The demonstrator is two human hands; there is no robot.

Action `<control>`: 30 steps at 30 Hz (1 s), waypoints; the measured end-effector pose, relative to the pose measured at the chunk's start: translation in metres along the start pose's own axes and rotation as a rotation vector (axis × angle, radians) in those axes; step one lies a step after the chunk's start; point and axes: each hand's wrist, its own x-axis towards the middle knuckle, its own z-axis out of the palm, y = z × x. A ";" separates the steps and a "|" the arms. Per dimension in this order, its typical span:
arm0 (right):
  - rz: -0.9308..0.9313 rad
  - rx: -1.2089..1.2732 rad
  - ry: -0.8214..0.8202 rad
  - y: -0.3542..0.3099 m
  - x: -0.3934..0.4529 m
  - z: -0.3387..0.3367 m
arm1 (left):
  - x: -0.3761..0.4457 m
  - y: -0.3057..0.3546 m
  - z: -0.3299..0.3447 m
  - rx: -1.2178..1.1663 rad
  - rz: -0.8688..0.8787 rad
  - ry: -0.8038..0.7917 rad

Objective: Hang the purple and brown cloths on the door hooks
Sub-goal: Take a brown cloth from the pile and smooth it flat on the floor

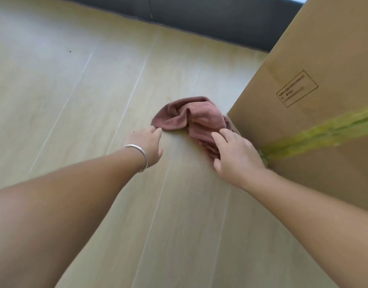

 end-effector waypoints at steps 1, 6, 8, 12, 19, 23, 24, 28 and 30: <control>-0.028 -0.017 0.077 -0.003 0.017 0.003 | 0.016 -0.003 0.004 -0.029 -0.012 0.026; -0.013 -0.049 0.341 -0.026 0.096 0.022 | 0.085 0.001 0.027 -0.093 -0.012 0.134; 0.046 -0.052 0.338 -0.034 0.120 0.032 | 0.106 0.004 0.037 -0.088 -0.014 0.210; 0.129 -0.011 0.380 -0.026 0.133 0.041 | 0.119 0.001 0.042 -0.159 -0.037 0.383; 0.102 -0.015 0.265 -0.021 0.069 -0.002 | 0.045 -0.045 0.006 -0.111 -0.051 0.248; 0.051 0.008 0.284 -0.045 0.018 -0.060 | -0.030 -0.081 -0.033 -0.149 -0.091 0.248; 0.032 0.015 0.277 -0.054 0.006 -0.076 | -0.050 -0.089 -0.044 -0.167 -0.105 0.245; -0.028 -0.053 0.214 -0.096 -0.028 -0.149 | -0.133 -0.121 -0.096 -0.204 -0.155 0.201; -0.073 -0.110 0.187 -0.119 -0.040 -0.187 | -0.174 -0.140 -0.121 -0.219 -0.194 0.171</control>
